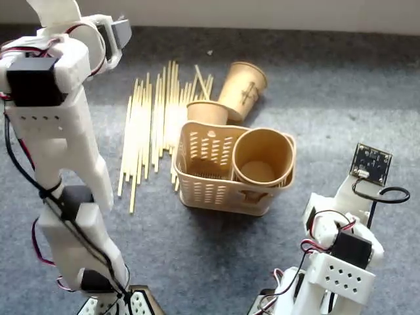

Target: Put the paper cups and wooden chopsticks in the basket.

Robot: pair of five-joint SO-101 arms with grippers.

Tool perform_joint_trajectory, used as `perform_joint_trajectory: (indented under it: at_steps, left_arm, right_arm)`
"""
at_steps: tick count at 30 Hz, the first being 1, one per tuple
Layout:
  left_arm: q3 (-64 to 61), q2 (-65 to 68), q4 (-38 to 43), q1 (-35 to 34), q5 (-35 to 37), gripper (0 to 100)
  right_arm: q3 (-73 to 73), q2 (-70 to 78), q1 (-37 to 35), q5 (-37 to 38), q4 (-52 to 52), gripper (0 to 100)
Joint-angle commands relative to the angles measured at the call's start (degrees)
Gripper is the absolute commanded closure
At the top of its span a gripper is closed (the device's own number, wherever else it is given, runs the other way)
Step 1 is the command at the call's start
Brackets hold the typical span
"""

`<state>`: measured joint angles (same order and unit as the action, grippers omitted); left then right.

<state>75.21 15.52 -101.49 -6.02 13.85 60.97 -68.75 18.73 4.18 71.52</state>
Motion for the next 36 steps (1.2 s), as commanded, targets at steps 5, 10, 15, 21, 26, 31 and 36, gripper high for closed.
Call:
perform_joint_trajectory:
  at_steps: [5, 10, 15, 21, 26, 31, 36]
  left_arm:
    - [-55.9, -35.6, -0.3, 16.7, -11.5, 78]
    - [-73.0, -45.8, 1.6, 23.3, -11.5, 71]
    - [-74.3, -41.8, 5.8, 23.3, -11.4, 71]
    - [-74.9, -29.9, 9.0, 22.8, -11.5, 71]
    - [-76.0, -20.7, 14.7, 23.1, -11.8, 71]
    - [-75.3, -14.3, 15.2, 22.8, -12.2, 88]
    - [-75.0, -13.4, 15.3, 23.1, -19.3, 100]
  right_arm:
    - [-0.5, -0.8, -0.5, -0.1, -1.2, 79.6]
    - [-0.4, -0.8, -0.5, -0.1, -1.2, 79.6]
    - [-0.4, -0.8, -0.5, -0.1, -1.2, 79.6]
    - [-0.3, -0.8, -0.5, -0.1, -1.2, 79.6]
    - [-0.3, -0.8, -0.5, -0.1, -1.2, 79.6]
    - [-0.3, -0.8, -0.5, -0.1, -1.2, 79.6]
    - [-0.3, -0.8, -0.5, -0.1, -1.2, 79.6]
